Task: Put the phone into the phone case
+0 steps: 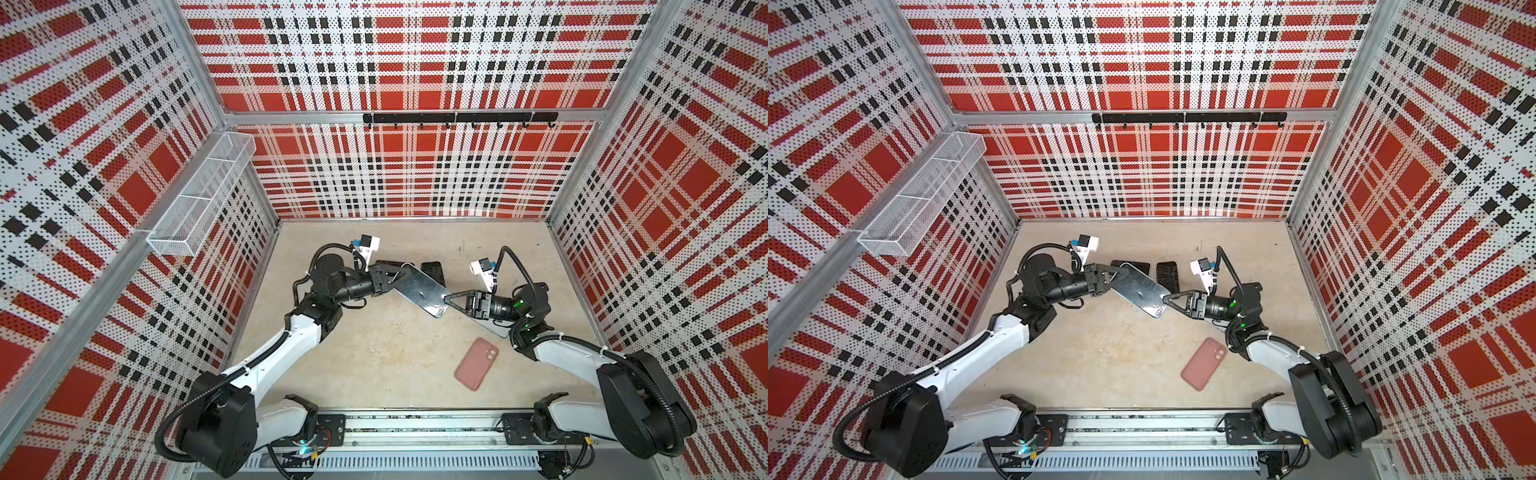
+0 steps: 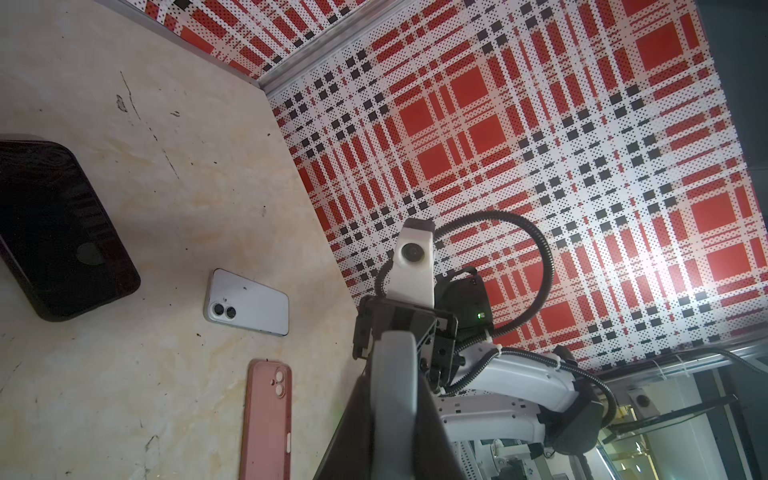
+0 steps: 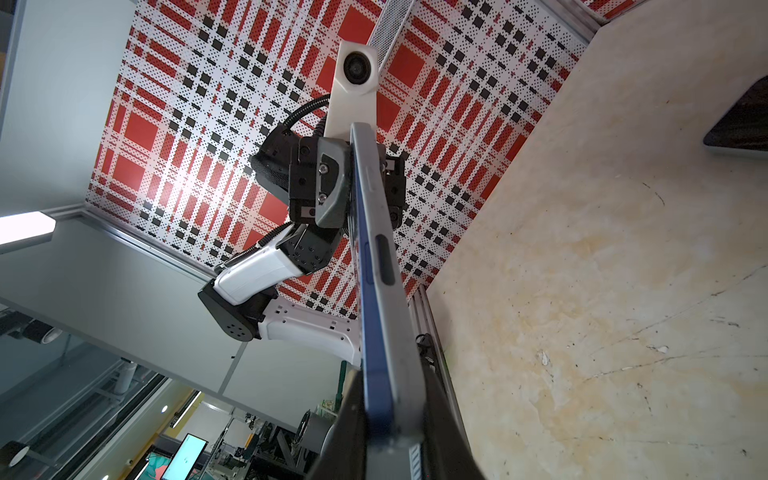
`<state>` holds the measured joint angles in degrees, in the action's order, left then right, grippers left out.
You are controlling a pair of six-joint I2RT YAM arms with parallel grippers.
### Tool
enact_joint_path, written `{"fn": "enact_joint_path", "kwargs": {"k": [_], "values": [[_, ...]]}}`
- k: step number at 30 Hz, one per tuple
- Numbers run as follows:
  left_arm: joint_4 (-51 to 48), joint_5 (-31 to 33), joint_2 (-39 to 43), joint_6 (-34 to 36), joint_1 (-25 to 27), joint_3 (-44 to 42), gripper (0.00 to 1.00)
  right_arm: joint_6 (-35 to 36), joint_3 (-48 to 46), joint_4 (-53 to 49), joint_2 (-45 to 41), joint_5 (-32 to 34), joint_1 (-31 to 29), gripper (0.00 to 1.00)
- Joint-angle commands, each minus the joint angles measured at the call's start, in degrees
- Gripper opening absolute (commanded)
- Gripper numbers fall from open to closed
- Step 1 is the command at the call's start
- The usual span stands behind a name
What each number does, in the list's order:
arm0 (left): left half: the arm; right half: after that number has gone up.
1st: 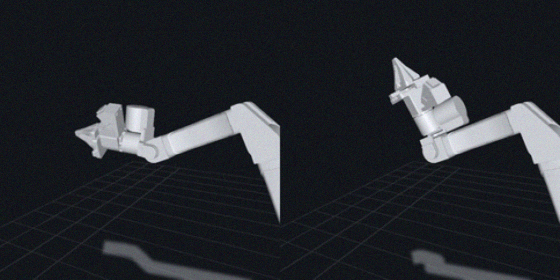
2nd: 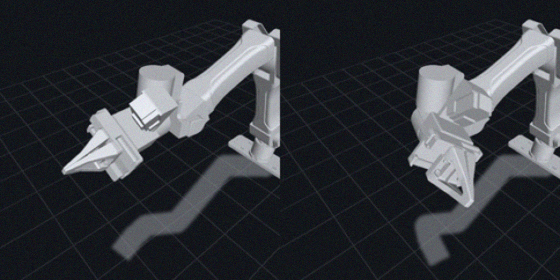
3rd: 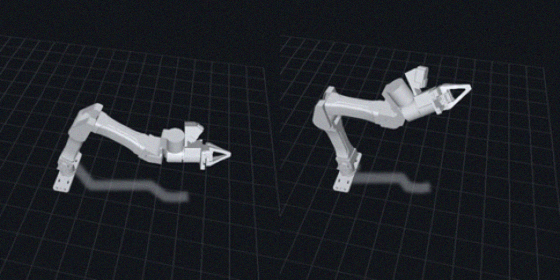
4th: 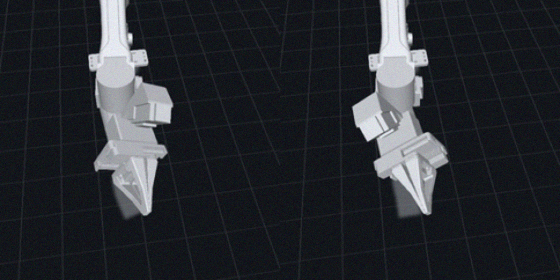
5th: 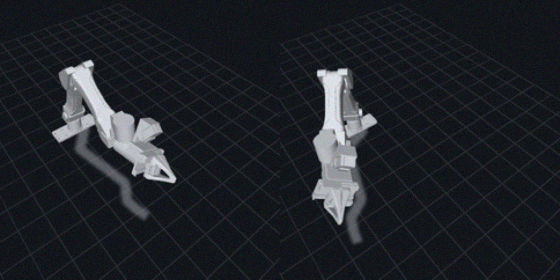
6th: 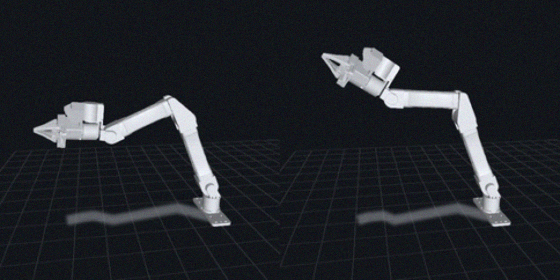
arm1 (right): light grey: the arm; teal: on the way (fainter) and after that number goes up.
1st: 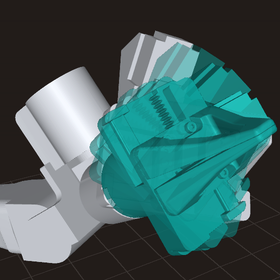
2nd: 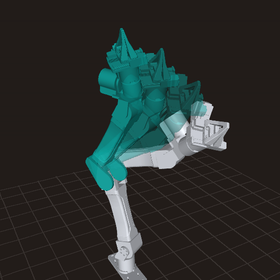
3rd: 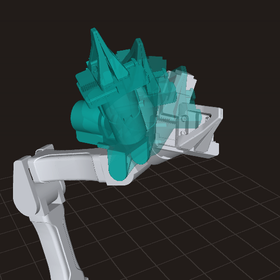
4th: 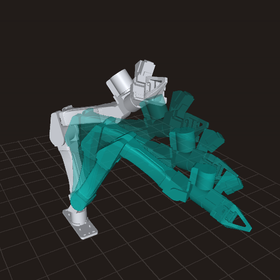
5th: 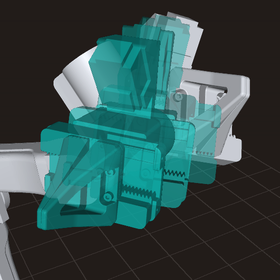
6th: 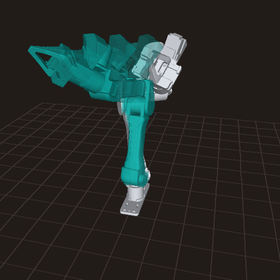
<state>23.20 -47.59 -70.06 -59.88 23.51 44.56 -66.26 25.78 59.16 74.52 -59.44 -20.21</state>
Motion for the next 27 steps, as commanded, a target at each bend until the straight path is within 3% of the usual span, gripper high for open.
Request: {"fn": "enact_joint_path", "kwargs": {"k": [1,5,15,22,27], "values": [[4.1,-0.1,0.2,-3.0,1.1,1.6,0.13,1.6,-0.1,1.4,0.5,4.3,0.2,0.00],[5.8,2.8,0.1,-3.9,3.9,1.3,0.17,2.0,-1.1,1.0,0.8,7.9,0.1,0.00],[20.7,15.9,-2.3,-13.2,9.4,-5.3,0.31,5.0,-2.4,-0.8,1.0,15.5,-4.8,0.00],[24.9,23.6,-2.4,-14.0,12.3,-7.0,0.22,4.4,-2.7,2.4,2.5,19.6,-9.0,0.00],[25.6,24.8,-3.7,-13.7,13.9,-5.5,0.20,4.3,-1.3,5.8,7.0,21.4,-14.2,0.00]]}}
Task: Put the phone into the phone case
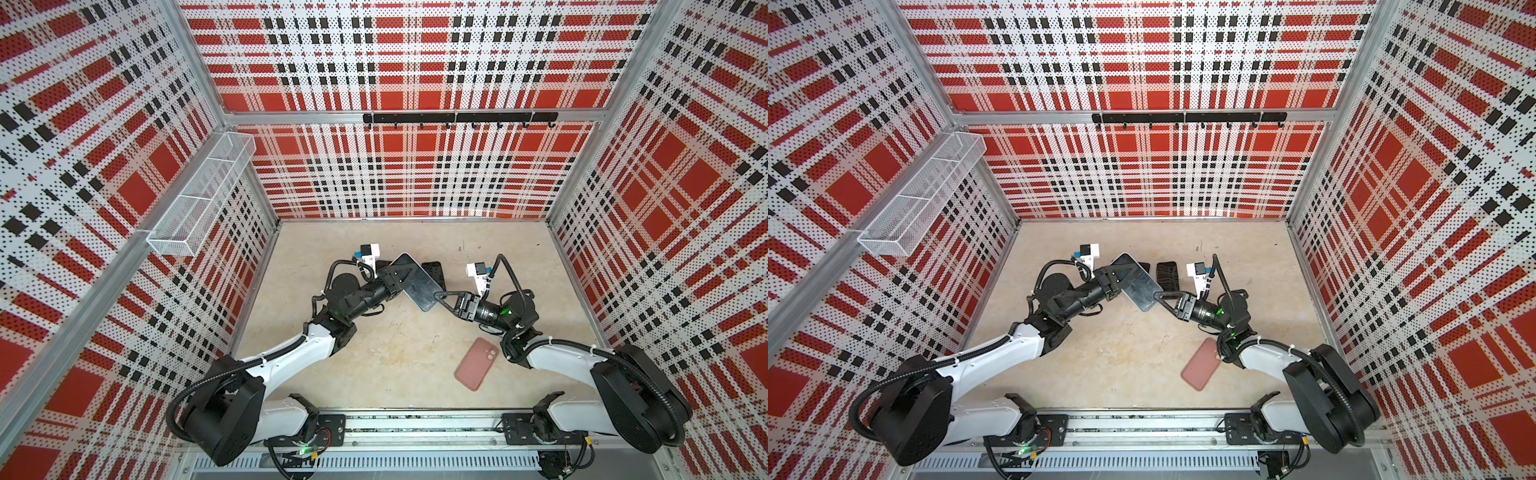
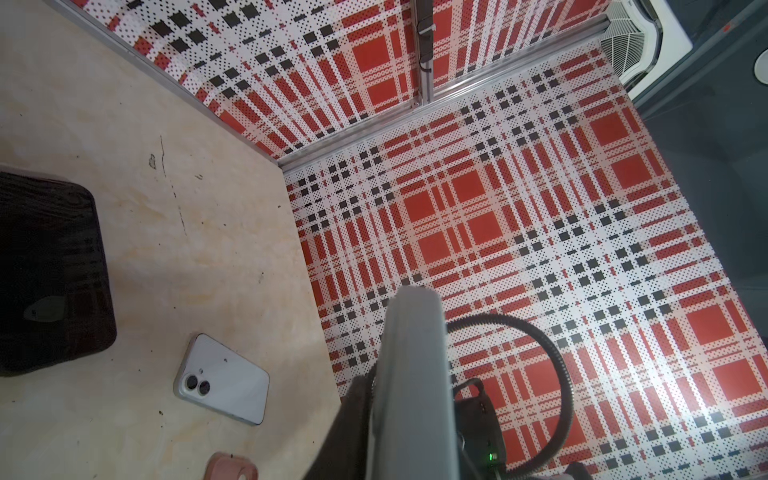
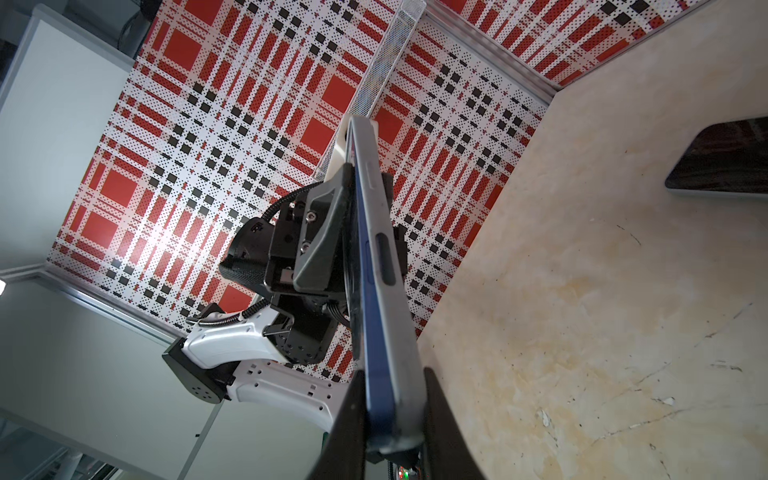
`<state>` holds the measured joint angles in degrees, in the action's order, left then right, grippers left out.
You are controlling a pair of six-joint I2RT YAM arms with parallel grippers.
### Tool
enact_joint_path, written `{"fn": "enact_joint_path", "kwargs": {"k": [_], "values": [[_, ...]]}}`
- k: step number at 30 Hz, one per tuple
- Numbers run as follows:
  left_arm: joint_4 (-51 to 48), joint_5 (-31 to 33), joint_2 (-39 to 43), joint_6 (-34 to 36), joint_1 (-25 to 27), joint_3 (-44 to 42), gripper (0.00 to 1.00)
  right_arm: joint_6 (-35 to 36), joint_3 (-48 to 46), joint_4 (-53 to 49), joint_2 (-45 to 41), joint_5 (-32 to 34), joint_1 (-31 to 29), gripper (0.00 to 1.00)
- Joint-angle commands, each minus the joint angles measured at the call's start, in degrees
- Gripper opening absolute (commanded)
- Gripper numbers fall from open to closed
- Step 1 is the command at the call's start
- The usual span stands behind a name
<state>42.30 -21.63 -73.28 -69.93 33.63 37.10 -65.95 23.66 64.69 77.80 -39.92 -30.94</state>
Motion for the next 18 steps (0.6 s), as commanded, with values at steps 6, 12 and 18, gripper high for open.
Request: {"fn": "enact_joint_path", "kwargs": {"k": [6,12,18], "values": [[6.3,-3.7,-0.7,-3.6,2.5,2.1,0.11,3.9,0.9,2.0,4.5,-0.6,-3.2,0.00],[-0.4,-12.0,0.9,-0.4,-0.7,4.1,0.07,12.1,2.7,-14.0,-3.5,-5.0,-1.4,0.20],[-3.2,-22.7,-0.2,0.7,-2.9,7.5,0.02,14.7,5.9,-20.1,-6.9,-15.4,0.7,0.36]]}}
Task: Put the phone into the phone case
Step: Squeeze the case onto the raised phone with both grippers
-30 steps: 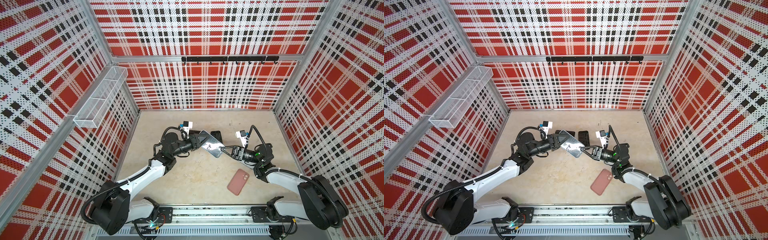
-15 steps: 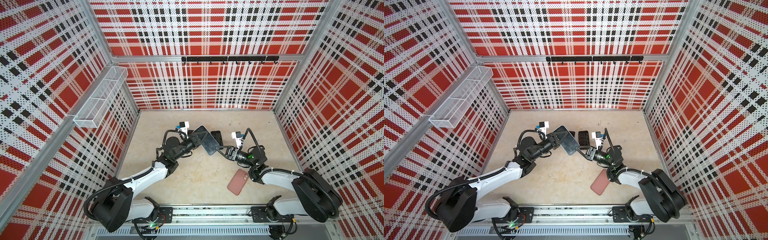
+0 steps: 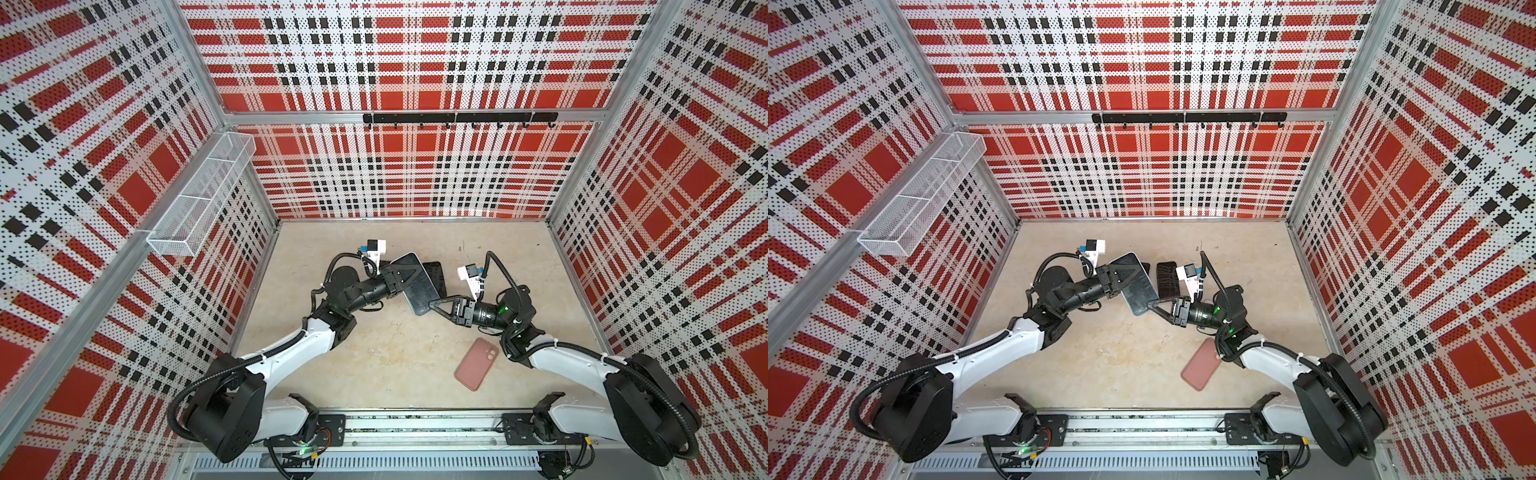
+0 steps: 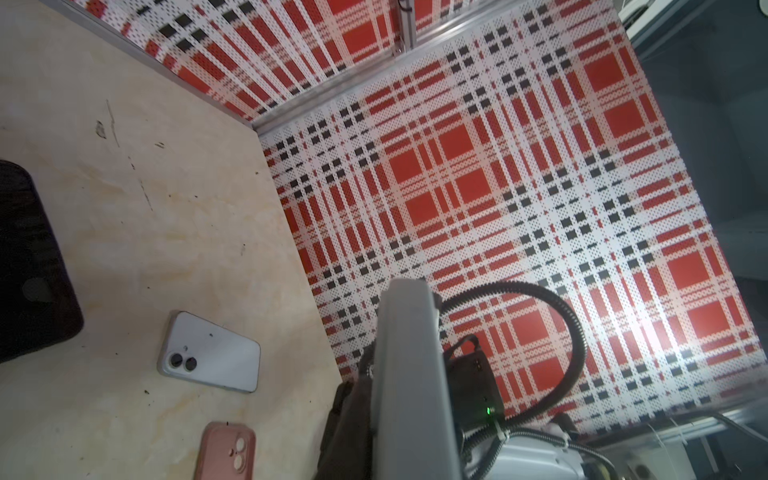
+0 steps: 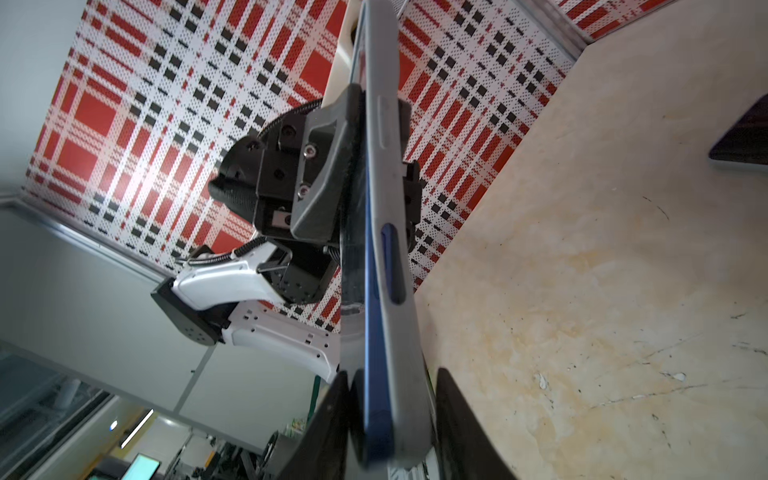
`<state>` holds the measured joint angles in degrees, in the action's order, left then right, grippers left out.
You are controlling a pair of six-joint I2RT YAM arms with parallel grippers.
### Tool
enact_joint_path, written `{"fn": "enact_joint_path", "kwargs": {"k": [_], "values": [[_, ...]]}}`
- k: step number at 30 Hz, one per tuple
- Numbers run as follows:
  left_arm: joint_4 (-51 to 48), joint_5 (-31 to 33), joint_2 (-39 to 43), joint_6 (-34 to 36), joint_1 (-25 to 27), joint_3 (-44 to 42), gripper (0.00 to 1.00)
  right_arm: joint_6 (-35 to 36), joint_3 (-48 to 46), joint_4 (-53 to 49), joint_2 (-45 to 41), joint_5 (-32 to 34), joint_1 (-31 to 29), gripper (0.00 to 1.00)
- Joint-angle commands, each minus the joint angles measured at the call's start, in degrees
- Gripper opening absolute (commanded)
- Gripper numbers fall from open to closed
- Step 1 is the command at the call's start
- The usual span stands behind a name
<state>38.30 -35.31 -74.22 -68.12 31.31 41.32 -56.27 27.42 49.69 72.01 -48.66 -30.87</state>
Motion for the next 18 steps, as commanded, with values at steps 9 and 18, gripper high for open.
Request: {"fn": "enact_joint_path", "kwargs": {"k": [9,18], "values": [[0.1,-13.1,0.1,-1.1,-2.0,4.3,0.02,6.0,3.8,-9.7,-4.0,-8.0,1.7,0.36],[-0.8,-15.0,-0.6,-0.7,-2.0,5.2,0.01,6.0,6.1,-12.5,-3.2,-9.3,1.8,0.25]]}}
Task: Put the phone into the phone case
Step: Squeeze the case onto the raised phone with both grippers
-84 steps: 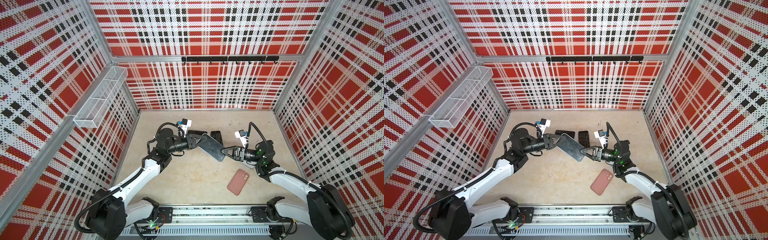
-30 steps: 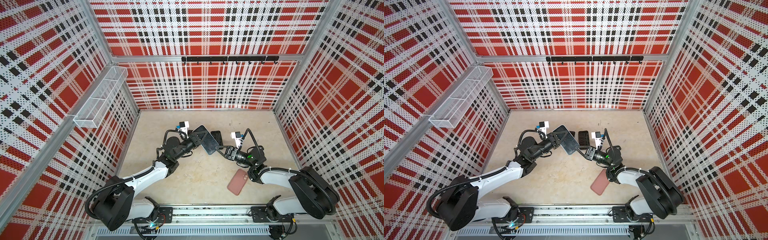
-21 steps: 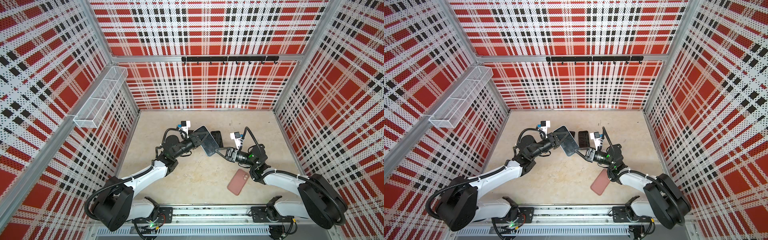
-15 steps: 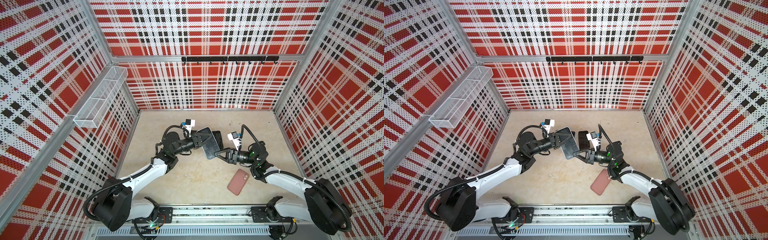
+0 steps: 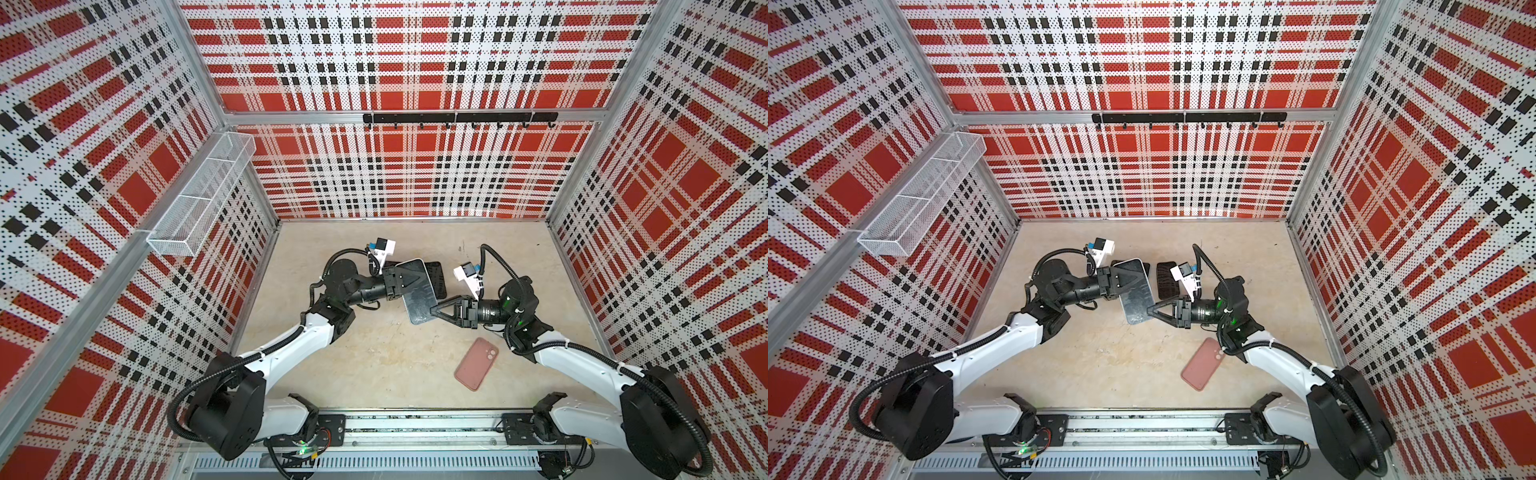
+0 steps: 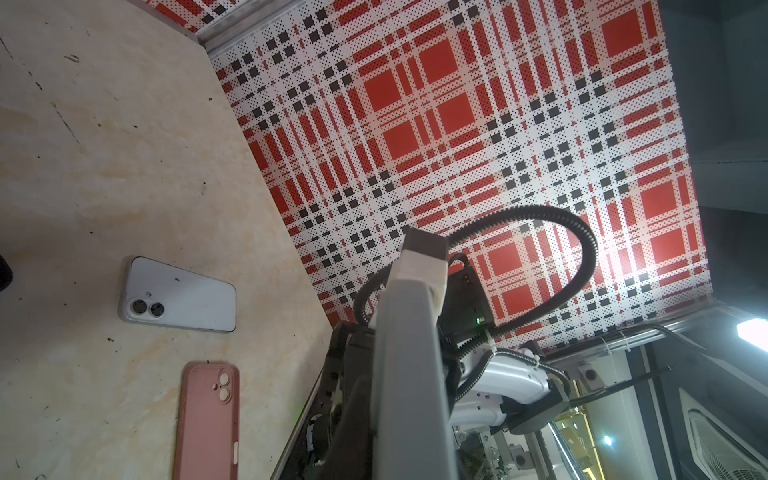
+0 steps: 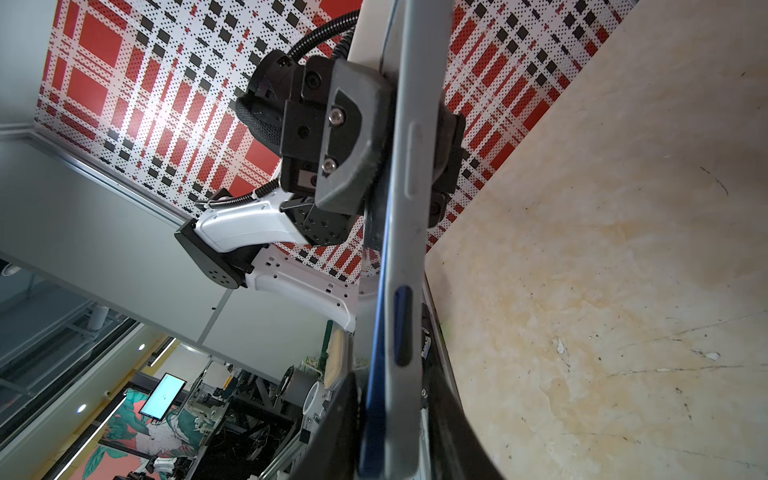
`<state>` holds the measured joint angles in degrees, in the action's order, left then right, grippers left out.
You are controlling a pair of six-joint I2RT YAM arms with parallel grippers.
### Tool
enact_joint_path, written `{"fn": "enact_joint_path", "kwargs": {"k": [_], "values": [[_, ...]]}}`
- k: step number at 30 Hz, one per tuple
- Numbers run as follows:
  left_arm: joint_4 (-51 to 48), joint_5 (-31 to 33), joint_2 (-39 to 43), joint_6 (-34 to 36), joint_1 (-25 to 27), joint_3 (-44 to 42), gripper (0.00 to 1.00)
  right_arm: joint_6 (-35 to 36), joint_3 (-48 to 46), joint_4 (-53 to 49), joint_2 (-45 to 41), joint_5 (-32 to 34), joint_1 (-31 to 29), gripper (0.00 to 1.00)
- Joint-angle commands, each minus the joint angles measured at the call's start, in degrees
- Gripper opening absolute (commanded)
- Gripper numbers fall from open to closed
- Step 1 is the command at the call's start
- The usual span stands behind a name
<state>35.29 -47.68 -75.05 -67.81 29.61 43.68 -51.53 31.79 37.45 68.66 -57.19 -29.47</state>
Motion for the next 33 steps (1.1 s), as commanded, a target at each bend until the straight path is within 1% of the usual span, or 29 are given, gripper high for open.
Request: {"fn": "enact_joint_path", "kwargs": {"k": [1,2,7,9,13,14,16,17,18,21,24,27,31,33], "values": [[2.2,-2.7,0.1,-1.0,-0.2,2.9,0.01,1.2,1.7,-0.4,0.3,-0.8,0.4,0.23],[2.1,-2.8,0.1,-1.0,-0.3,2.9,0.01,1.3,1.8,-0.8,0.5,-0.8,0.4,0.21],[1.7,-2.3,0.3,-0.9,-0.4,3.2,0.01,3.6,1.9,-5.1,1.3,0.8,0.3,0.03],[1.6,-2.0,0.4,-0.9,-0.5,3.3,0.01,5.4,2.0,-8.2,1.5,2.4,0.1,0.00],[1.5,-0.7,0.5,-1.0,-0.5,3.5,0.01,8.7,2.0,-14.5,0.7,7.6,-0.5,0.00],[1.5,-0.2,0.6,-1.0,-0.4,3.4,0.01,9.0,1.9,-14.9,0.4,8.5,-0.5,0.04],[1.5,1.3,1.1,-1.0,-0.4,3.2,0.01,7.8,1.2,-13.3,-0.5,9.2,-0.5,0.15],[1.5,2.2,1.3,-1.0,-0.5,3.1,0.01,6.6,0.6,-11.4,-0.9,9.3,-0.7,0.22],[1.5,3.3,1.6,-1.0,-0.4,2.9,0.01,5.4,0.1,-9.4,-1.5,9.4,-0.9,0.32],[1.6,7.4,2.7,-1.2,-0.2,2.3,0.01,2.8,-1.1,-5.0,-2.3,10.0,-3.0,0.44],[2.4,10.9,3.0,-1.4,0.5,2.1,0.01,0.6,-1.7,-0.8,-1.5,11.5,-5.8,0.48],[2.9,12.5,2.5,-1.0,1.7,2.4,0.01,-2.9,-2.9,6.6,-0.5,13.5,-7.0,0.48],[3.6,13.9,1.9,-0.8,2.6,2.0,0.01,-7.8,-4.2,16.9,1.8,16.1,-7.4,0.47],[4.1,14.8,2.1,-0.8,2.9,1.5,0.01,-9.9,-4.1,20.9,3.5,16.7,-7.7,0.44]]}}
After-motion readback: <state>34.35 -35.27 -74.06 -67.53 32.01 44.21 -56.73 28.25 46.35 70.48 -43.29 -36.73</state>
